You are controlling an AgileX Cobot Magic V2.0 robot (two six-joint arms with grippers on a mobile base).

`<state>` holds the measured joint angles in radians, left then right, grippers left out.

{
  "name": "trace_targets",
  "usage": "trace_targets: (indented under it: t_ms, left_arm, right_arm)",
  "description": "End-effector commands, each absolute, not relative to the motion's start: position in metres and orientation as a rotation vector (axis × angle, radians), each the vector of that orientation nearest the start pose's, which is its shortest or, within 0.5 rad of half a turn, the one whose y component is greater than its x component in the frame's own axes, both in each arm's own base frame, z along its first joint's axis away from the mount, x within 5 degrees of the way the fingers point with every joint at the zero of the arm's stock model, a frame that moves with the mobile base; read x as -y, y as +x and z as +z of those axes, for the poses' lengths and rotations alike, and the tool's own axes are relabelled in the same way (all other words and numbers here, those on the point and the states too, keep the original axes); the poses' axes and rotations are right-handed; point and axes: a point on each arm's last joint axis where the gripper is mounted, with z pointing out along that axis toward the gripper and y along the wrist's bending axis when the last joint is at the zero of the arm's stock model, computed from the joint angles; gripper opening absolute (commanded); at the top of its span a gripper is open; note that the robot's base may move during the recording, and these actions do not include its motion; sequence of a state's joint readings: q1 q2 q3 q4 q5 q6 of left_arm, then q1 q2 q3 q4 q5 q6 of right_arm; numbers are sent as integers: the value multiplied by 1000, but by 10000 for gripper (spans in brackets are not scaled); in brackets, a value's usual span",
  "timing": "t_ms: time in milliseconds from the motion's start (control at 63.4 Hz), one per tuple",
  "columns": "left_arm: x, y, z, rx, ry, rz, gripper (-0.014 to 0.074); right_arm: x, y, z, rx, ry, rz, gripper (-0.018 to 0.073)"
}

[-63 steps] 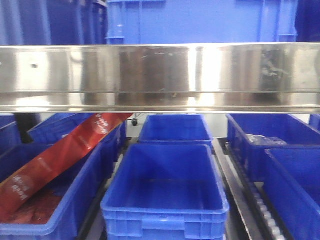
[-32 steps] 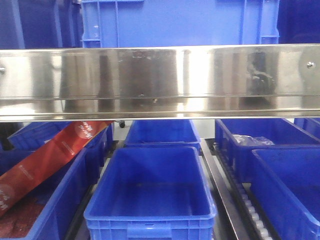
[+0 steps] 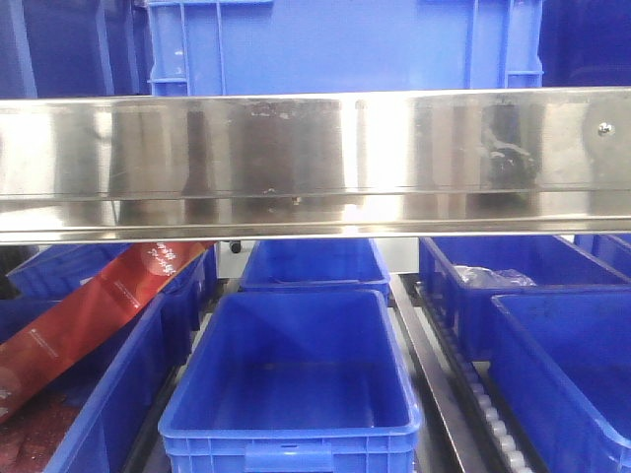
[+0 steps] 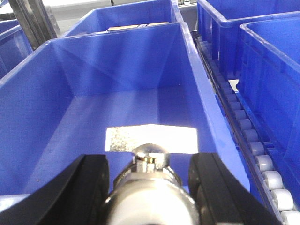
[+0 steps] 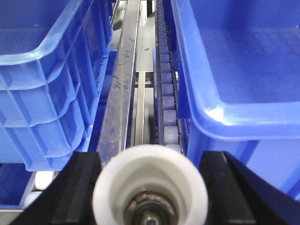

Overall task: Place valve from conveyor to right shelf box
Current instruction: 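Lower both valves into the blue bin and open both grippers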

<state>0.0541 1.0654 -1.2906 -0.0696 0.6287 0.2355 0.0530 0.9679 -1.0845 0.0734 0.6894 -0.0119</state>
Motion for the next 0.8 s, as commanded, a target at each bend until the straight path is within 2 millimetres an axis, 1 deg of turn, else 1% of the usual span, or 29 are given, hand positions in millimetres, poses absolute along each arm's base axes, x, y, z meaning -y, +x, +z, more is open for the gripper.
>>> trace_targets:
  t_ms: [0, 95, 158, 237, 300, 379, 426, 489, 584, 631, 678, 789]
  left_arm:
    - [-7, 213, 467, -1821, 136, 115, -111]
    - [-6, 212, 466, -1829, 129, 91, -111]
    - [-3, 212, 467, -1823, 105, 22, -111]
    - [2, 214, 468, -1811, 75, -74, -111]
    - [9, 219, 470, -1806, 115, -100, -111]
    - [26, 227, 475, -1808, 205, -114, -111]
    - [41, 233, 479, -1801, 281, -126, -111]
    - [56, 243, 484, -1793, 317, -139, -111]
    - [79, 260, 493, -1795, 322, -152, -111]
    - [91, 271, 493, -1810, 323, -158, -111]
    - [107, 284, 494, -1822, 329, -166, -111]
    - [136, 303, 495, -1863, 308, -235, -111]
  right_arm:
    - [-15, 192, 418, -1966, -33, 119, -165]
    - [-15, 192, 418, -1965, -31, 125, -165]
    - [-15, 192, 420, -1954, -28, 131, -165]
    - [-18, 192, 429, -1911, -35, 151, -168]
    - [-23, 193, 439, -1866, -55, 164, -167]
    - [-27, 197, 455, -1826, -79, 177, -167]
    - [-31, 201, 463, -1813, -91, 187, -167]
    - [-35, 208, 474, -1794, -106, 199, -167]
    - [-45, 227, 487, -1778, -133, 222, -167]
    - [-51, 235, 495, -1760, -149, 236, -167]
    - [-59, 248, 502, -1752, -170, 254, -167]
    - [-80, 276, 507, -1762, -217, 290, -167]
